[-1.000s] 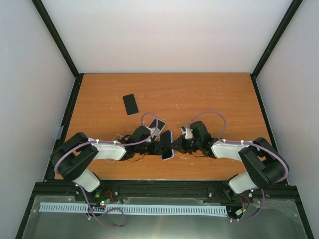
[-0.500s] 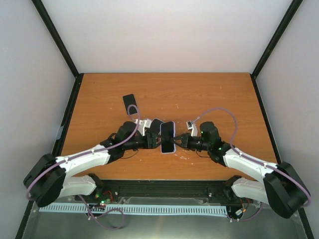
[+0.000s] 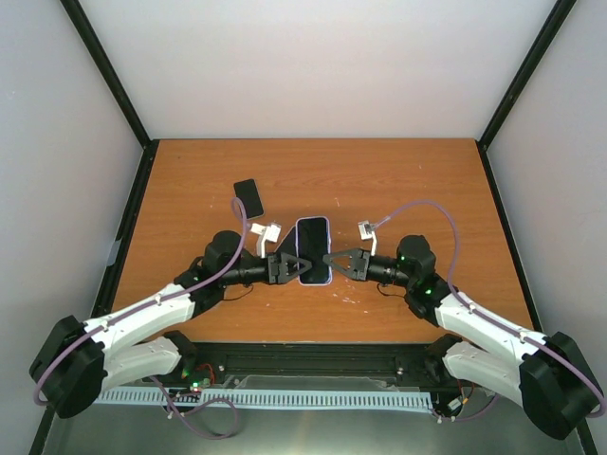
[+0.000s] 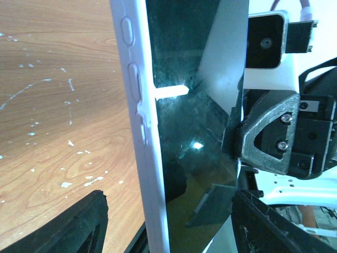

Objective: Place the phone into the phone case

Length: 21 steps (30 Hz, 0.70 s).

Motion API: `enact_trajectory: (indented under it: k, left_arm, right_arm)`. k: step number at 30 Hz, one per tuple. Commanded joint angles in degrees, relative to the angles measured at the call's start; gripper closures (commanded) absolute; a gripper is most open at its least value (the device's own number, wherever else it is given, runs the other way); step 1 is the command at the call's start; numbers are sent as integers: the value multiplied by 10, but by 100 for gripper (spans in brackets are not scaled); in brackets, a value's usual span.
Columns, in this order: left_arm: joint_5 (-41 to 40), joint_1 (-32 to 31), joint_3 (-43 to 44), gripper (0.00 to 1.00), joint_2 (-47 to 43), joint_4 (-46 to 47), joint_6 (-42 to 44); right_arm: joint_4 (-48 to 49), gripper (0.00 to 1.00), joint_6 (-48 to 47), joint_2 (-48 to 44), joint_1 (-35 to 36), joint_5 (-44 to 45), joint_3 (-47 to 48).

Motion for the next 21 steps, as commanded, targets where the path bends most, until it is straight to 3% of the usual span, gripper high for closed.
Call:
enact_trajectory:
  k: [1, 6, 11, 18, 21]
  left_arm:
    - [49, 3, 11, 47, 5, 64, -13]
    - [80, 3, -14, 70, 16, 164, -57]
    - [83, 3, -32, 85, 20, 224, -82]
    - [78, 3, -19, 95, 24, 207, -66]
    - [80, 3, -14, 95, 25, 211, -64]
  right_arm:
    - [89, 94, 19, -11, 5, -34, -2]
    - [84, 93, 24, -14, 4, -44, 1]
    - [29, 88, -2, -36, 5, -38, -6]
    - [-58, 50, -26, -89, 5, -27, -16]
    - [-64, 41, -21, -90, 4, -39, -27]
